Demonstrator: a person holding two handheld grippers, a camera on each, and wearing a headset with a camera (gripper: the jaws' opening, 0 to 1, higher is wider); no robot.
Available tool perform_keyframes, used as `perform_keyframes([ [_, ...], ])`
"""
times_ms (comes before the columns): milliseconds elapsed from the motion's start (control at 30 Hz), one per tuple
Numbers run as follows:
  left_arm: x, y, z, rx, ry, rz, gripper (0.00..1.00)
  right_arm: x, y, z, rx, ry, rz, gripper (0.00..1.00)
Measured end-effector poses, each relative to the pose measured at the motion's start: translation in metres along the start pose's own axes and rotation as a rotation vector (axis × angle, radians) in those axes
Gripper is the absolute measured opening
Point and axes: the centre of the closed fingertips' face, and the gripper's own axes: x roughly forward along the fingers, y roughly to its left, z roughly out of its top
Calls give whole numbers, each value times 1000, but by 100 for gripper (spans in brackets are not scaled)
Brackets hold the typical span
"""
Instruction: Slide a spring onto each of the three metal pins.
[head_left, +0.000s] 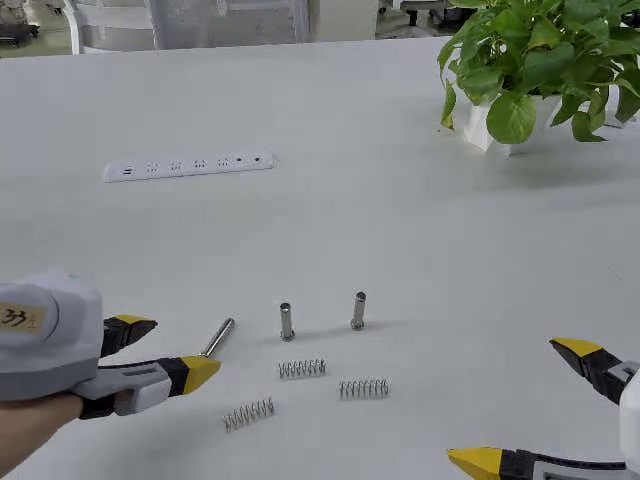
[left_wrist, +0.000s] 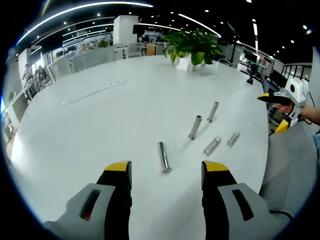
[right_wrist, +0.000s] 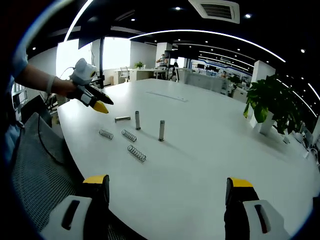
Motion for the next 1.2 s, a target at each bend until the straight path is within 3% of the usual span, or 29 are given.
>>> perform_keyframes([
  [400,29,4,0,-14,82,-9,29,-1,0,-2,0,11,6,96],
  [667,44,6,-5,-23,153,-9,22,-4,-2,-6,6,16,-7,96],
  [1200,60,3,-12,11,218,0,11,-8,-3,-13,13,24,-24,95],
])
